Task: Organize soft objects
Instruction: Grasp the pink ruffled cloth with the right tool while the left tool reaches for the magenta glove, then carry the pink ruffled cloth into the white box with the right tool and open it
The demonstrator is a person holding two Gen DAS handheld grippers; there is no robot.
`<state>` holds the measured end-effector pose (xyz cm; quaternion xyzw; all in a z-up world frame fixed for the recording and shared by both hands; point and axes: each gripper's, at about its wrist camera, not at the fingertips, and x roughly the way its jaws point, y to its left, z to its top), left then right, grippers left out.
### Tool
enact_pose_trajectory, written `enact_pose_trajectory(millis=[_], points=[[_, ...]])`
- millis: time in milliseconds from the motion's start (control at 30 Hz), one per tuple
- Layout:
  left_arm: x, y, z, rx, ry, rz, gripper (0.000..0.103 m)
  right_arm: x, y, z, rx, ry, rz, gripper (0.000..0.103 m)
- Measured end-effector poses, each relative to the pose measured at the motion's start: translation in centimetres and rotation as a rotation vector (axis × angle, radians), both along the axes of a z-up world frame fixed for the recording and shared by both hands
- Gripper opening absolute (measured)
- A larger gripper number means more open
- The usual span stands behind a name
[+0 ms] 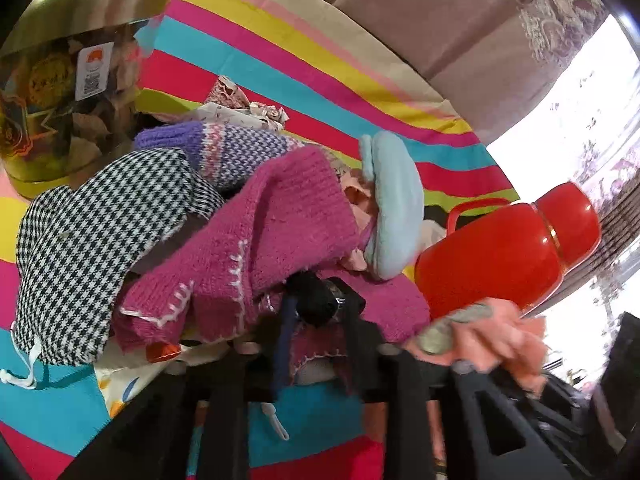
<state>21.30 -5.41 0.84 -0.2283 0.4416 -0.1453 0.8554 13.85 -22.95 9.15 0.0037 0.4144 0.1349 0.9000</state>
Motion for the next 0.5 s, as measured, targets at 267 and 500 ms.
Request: enact_pose_trajectory(millis=[267,500], points=[[0.5,-3.1,0.5,0.165,0.006,-0.006,0.056,-3.4,-5.4,1.2,0.022,-0.002,-0.075,0.022],[1.7,-5.3,0.4,0.315,0.032,0.022,0.056,-5.4,-10.2,2.2,0.029,-0.015,-0.148,0.022]])
